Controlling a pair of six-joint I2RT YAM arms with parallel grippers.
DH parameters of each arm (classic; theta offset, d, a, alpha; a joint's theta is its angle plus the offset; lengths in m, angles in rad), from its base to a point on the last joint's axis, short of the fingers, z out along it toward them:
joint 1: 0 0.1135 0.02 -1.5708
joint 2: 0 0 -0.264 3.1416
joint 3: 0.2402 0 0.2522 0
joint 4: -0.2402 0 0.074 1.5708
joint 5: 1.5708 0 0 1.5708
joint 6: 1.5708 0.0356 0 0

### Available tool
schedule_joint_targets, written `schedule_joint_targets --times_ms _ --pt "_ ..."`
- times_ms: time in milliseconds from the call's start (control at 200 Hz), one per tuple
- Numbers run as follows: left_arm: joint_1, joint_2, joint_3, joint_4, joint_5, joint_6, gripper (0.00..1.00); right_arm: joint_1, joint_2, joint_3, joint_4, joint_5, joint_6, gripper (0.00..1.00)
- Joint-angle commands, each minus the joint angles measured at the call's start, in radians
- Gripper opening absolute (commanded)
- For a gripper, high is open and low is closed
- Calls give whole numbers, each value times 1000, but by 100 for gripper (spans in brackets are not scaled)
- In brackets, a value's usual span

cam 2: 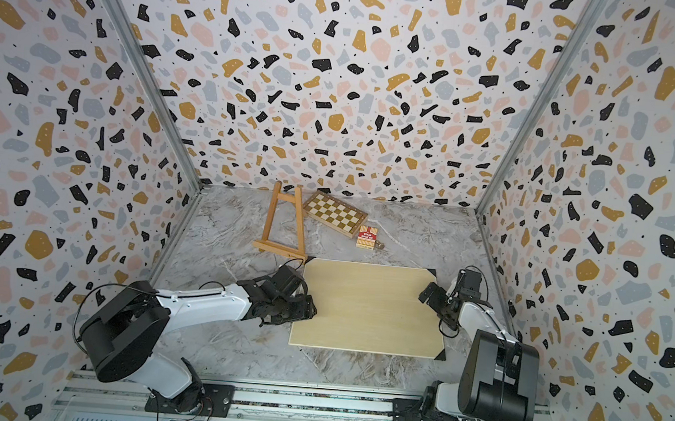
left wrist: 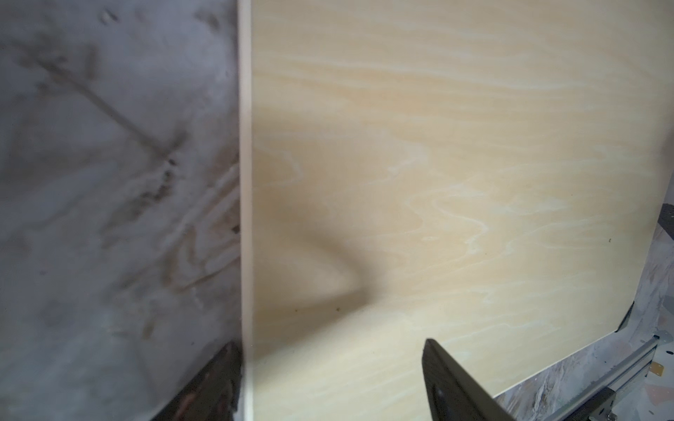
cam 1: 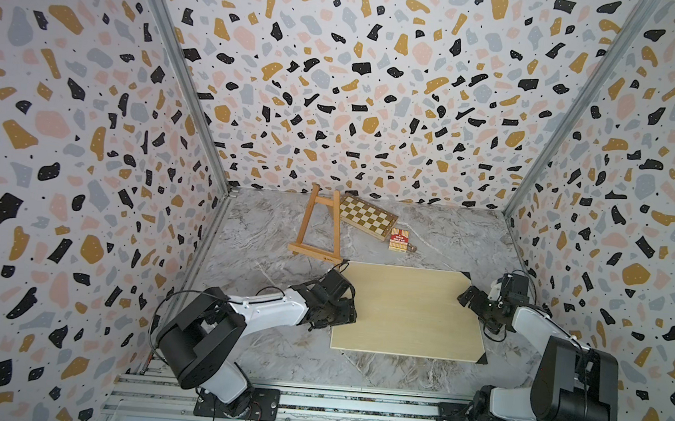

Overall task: Assemble the easel
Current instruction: Move the drawing board to the center of the board.

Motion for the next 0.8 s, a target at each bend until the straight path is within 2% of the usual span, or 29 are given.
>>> schedule_joint_targets --times_ms 0,170,390,696,796 --pt "-22 13 -21 48 21 -42 77 -4 -15 -35 -60 -12 -16 100" --pt "-79 -6 -55 60 54 -89 74 -9 -15 -50 -75 -35 -25 100" --pt "-156 -109 -156 91 58 -186 73 -5 -37 -66 -116 -65 -31 100" --pt "-212 -269 -310 60 39 -312 73 84 -123 -124 -151 -47 28 100" --pt "-230 -357 -335 -16 8 -346 73 130 -135 -141 -152 -53 54 100"
